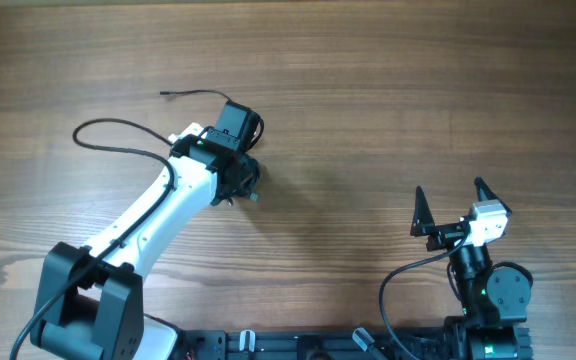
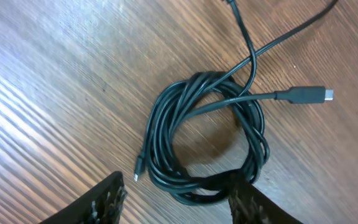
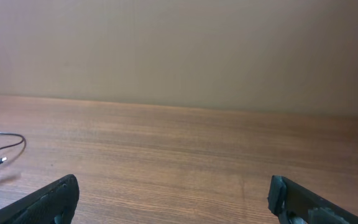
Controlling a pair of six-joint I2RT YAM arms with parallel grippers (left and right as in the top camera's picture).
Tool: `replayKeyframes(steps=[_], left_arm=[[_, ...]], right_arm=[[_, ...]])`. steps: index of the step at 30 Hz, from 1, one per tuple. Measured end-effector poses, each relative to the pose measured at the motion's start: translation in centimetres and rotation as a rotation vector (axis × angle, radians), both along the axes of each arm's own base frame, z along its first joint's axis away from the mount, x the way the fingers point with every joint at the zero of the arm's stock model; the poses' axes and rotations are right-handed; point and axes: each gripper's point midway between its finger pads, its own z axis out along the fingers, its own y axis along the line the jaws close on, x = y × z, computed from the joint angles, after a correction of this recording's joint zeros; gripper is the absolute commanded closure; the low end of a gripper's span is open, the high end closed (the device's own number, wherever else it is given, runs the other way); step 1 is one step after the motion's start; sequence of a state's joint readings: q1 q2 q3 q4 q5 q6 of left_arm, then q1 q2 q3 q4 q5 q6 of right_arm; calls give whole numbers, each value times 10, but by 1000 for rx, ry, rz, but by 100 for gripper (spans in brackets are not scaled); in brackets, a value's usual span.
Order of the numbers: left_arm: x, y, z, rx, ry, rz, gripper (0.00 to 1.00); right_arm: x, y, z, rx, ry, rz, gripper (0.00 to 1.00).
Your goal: Untangle cables
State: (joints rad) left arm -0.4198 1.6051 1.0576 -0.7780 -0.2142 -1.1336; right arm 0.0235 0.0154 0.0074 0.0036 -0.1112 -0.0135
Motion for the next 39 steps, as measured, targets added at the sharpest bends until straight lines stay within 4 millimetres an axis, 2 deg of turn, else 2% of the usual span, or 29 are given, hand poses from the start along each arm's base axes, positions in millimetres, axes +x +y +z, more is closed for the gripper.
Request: replayKeyframes(steps=[1,3,4,6,7,8,10,13,14,19,23,25,29,36,39], left_arm=[[-1,-3,-1,-32,7,37,32],[-5,-13,-6,-121,29,158,46],[-4,-18,-8,-161,32,216,47],[9,-31,-8,-230,-10,257,30],[17,-36,-7,-240,-42,233,25],[30,-46,-3,-247,-100,170,24],[39,-51,-2,-185,-144,19,23],[42,-45,-7,-47,-145,-187,25],[42,-43,-11,-16,-137,-231,30],[44,-41,-32,58,-92,-348,33],[43,-46,-51,50,-55,-381,55],[40,-46,-59,51,-32,-397,62],[40,-49,-59,41,-32,-405,96],[44,-53,-56,14,-48,-381,96],[51,-57,-32,-69,-111,-220,96]], right_arm=[[0,0,0,0,0,0,0],[0,0,0,0,0,0,0],[0,0,0,0,0,0,0],[0,0,0,0,0,0,1],[0,0,0,0,0,0,0],[0,0,0,0,0,0,0],[0,0,0,0,0,0,0],[0,0,0,0,0,0,0],[0,0,0,0,0,0,0],[0,0,0,0,0,0,0],[0,0,0,0,0,0,0],[0,0,0,0,0,0,0],[0,0,0,0,0,0,0],[0,0,0,0,0,0,0],[0,0,0,0,0,0,0]])
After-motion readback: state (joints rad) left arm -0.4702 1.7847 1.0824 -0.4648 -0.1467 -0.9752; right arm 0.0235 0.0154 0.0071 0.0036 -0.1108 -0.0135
